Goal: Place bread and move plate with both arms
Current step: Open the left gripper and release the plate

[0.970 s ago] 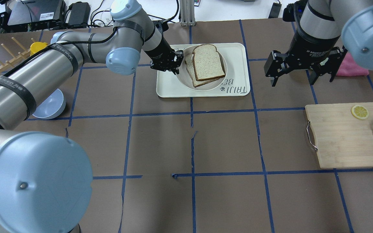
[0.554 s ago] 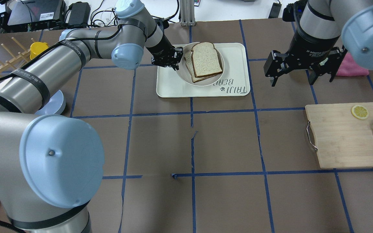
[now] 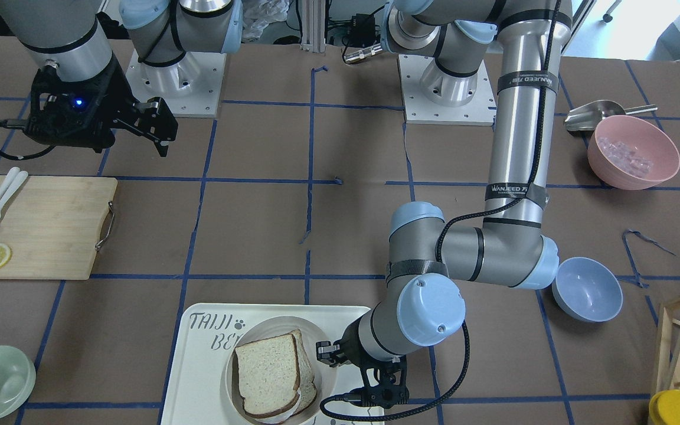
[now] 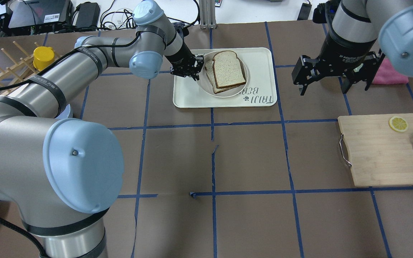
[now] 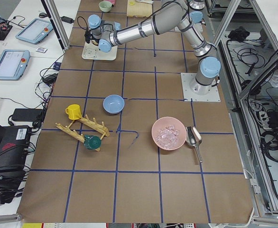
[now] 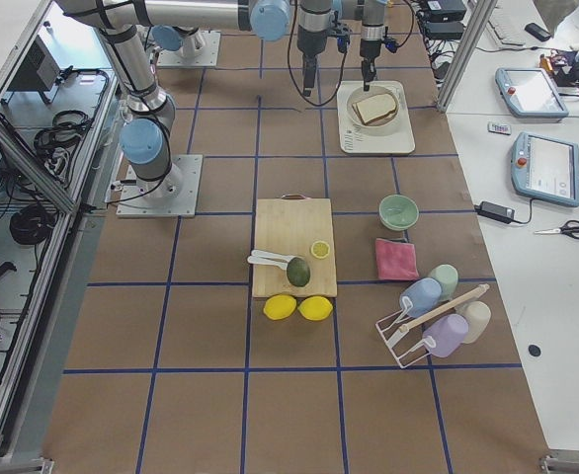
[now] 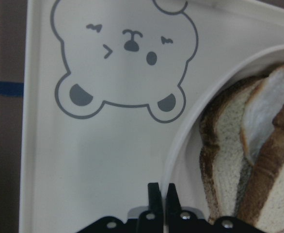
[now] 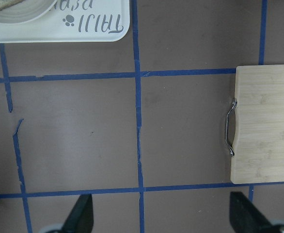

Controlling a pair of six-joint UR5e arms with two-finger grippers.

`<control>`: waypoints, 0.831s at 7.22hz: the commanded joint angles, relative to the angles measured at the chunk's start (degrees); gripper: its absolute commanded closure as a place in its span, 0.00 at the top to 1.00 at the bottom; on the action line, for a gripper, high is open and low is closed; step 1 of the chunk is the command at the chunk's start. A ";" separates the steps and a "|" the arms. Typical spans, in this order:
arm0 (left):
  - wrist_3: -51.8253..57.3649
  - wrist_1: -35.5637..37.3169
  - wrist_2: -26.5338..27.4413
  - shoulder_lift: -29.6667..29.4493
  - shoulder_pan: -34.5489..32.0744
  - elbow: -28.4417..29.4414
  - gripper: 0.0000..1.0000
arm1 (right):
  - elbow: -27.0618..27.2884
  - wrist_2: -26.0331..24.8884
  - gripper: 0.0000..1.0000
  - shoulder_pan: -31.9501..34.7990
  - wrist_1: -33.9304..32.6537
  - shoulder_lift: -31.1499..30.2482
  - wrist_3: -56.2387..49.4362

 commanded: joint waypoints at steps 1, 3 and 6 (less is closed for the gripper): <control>0.05 0.13 0.15 -0.32 0.00 0.04 0.13 | -0.13 0.31 1.00 -0.02 0.27 -0.09 -0.01; 0.92 0.04 0.24 0.47 0.00 -0.22 0.59 | -0.13 0.31 1.00 -0.11 0.27 -0.09 -0.09; 5.55 -3.80 8.52 5.46 -0.26 -0.66 0.70 | -0.04 0.22 1.00 -0.02 0.01 0.00 -0.01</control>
